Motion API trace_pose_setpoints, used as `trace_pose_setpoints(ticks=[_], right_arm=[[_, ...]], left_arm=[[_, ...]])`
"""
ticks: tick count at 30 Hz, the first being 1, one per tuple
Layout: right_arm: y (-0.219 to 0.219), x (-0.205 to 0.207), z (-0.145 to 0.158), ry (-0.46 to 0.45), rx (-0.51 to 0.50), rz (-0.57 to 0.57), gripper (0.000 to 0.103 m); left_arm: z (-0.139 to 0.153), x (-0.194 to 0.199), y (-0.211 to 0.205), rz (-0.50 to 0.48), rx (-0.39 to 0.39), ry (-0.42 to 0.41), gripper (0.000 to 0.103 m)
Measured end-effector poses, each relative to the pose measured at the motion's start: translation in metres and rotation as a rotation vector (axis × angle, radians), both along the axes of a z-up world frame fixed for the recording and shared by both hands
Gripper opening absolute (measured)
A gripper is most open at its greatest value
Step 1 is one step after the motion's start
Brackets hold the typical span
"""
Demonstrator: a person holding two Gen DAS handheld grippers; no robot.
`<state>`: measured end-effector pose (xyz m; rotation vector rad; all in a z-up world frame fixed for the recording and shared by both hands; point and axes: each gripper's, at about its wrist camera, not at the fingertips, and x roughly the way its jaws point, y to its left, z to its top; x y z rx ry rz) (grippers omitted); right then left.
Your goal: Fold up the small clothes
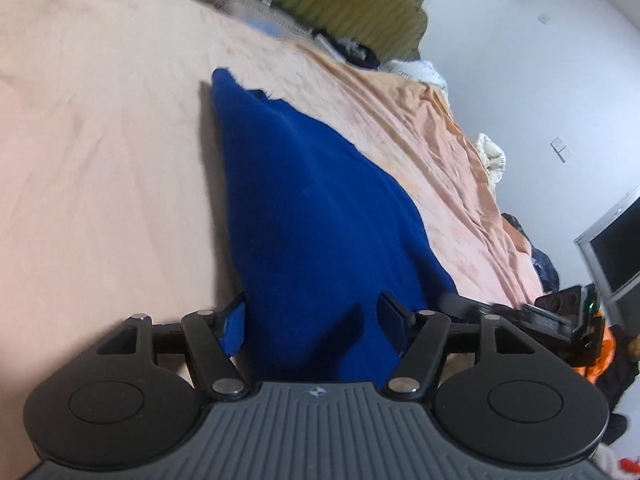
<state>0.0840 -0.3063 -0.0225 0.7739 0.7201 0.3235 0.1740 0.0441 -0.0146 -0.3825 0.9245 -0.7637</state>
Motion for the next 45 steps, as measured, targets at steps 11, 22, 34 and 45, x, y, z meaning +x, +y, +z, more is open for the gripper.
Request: trace_pose_setpoints(ticks=[11,22,34,45], right_arm=[[0.028,-0.03,0.011,0.029,-0.174,-0.192,0.028],[0.078,-0.072,0.023,0.024,-0.549,-0.395,0.052],[0.159,-0.118,0.06,-0.064,-0.714,-0.23,0.091],[0.181,-0.131,0.057,-0.071,-0.794,-0.197,0.097]], left_arm=[[0.015,-0.038,-0.019,0.093,0.289,-0.137,0.023],[0.037,-0.108,-0.047,0.201,0.5,-0.265,0.082],[0.028,-0.145,-0.043,0.29,0.562,-0.275,0.084],[0.022,-0.156,-0.036,0.3,0.573,-0.261,0.087]])
